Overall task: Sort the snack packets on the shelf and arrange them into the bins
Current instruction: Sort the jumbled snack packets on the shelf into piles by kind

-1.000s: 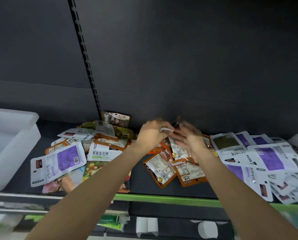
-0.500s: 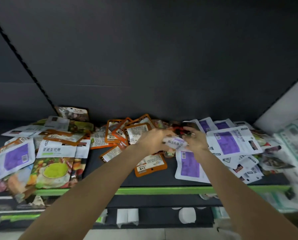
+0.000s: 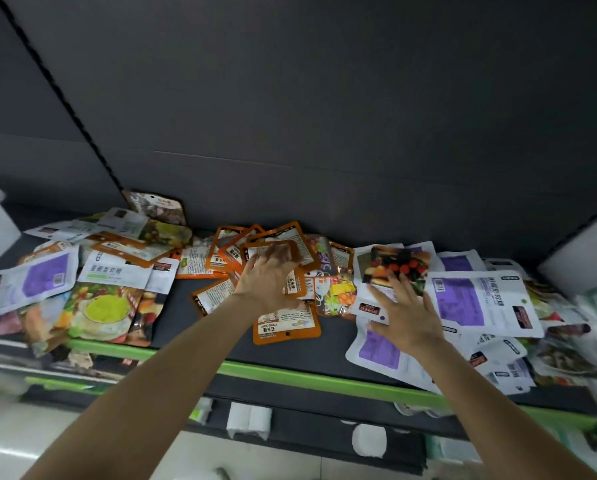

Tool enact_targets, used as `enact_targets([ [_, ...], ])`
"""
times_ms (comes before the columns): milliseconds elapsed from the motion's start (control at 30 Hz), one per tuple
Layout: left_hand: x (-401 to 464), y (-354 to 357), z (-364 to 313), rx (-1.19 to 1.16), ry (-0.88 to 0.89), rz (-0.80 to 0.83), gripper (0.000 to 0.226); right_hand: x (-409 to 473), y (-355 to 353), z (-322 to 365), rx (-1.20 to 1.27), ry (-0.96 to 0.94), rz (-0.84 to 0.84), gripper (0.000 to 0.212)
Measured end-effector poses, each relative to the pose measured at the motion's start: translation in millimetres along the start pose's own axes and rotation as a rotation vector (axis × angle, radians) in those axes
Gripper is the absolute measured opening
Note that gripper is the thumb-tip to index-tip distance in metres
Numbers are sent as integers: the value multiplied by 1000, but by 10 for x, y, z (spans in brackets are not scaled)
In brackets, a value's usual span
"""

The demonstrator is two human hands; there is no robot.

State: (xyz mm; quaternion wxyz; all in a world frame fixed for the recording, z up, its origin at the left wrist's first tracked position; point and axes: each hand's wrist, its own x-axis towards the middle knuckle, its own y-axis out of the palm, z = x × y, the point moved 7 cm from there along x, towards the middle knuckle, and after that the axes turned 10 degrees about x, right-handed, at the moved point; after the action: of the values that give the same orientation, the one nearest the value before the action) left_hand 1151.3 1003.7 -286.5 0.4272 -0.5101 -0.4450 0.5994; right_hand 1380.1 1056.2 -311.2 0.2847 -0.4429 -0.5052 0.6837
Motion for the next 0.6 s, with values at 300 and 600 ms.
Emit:
enact_targets([
  [300,-453,-73,644,-251,-69,-195,45,145,-485,787,146,-68,-212,55],
  [600,-1042,-164,2377,-245,-323,-456,27,416,-558,2900,496,-432,-208,51],
])
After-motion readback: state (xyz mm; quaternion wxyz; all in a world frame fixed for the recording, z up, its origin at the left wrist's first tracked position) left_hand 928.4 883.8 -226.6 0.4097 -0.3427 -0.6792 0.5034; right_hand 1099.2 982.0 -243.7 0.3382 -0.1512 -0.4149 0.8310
